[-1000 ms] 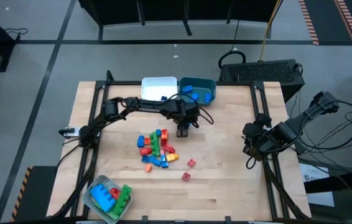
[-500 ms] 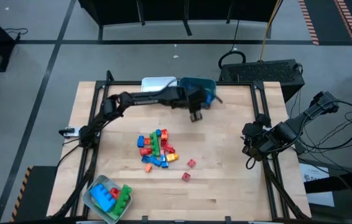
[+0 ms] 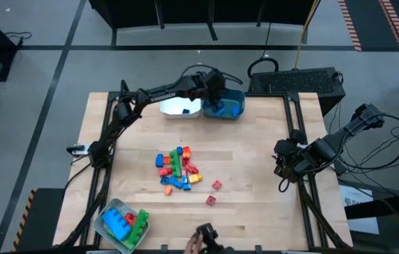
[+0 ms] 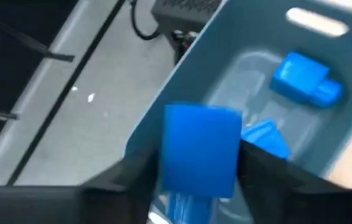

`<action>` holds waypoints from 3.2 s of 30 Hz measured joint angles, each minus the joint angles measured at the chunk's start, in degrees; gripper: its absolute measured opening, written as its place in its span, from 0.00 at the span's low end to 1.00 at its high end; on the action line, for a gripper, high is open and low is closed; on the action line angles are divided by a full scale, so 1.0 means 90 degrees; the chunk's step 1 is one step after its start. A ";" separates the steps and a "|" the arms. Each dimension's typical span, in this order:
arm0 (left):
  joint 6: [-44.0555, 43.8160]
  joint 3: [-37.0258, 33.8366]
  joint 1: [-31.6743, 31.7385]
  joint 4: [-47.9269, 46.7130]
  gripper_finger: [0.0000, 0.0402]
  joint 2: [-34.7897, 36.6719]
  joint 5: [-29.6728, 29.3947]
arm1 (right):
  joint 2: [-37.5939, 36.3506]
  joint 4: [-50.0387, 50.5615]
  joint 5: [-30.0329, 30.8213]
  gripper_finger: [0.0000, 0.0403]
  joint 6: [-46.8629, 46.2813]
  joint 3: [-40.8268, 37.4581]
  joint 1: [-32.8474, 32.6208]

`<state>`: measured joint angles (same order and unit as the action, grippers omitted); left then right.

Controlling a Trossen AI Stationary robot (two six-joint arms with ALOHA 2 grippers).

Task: Sort blocks by size
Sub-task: Put the blue 1 stud game piece into the blue bin, then put the red cube 4 stud game piece into the white bin

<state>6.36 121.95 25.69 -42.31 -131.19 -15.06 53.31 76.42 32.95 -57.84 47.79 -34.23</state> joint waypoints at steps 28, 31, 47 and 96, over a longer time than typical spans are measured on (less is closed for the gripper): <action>0.0904 -0.0004 -0.4216 -0.2333 0.69 0.0060 0.0283 | -0.0001 -0.0341 0.0034 0.48 0.0019 0.0000 0.0000; 0.1189 -0.0048 -0.4300 -0.1996 0.69 0.0031 0.0190 | -0.0001 -0.0366 0.0032 0.48 0.0019 0.0000 0.0001; 0.1362 -0.0946 -0.3993 -0.0884 0.69 -0.0015 0.1726 | 0.0003 -0.0537 0.0028 0.48 0.0021 0.0000 -0.0001; 0.0624 -0.1877 -0.3187 -0.0340 0.36 0.0804 0.0072 | 0.0003 -0.0710 0.0025 0.48 0.0015 -0.0002 0.0000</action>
<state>11.98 105.06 -2.99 -45.37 -123.96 -14.41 53.34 70.03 33.17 -57.71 47.77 -34.23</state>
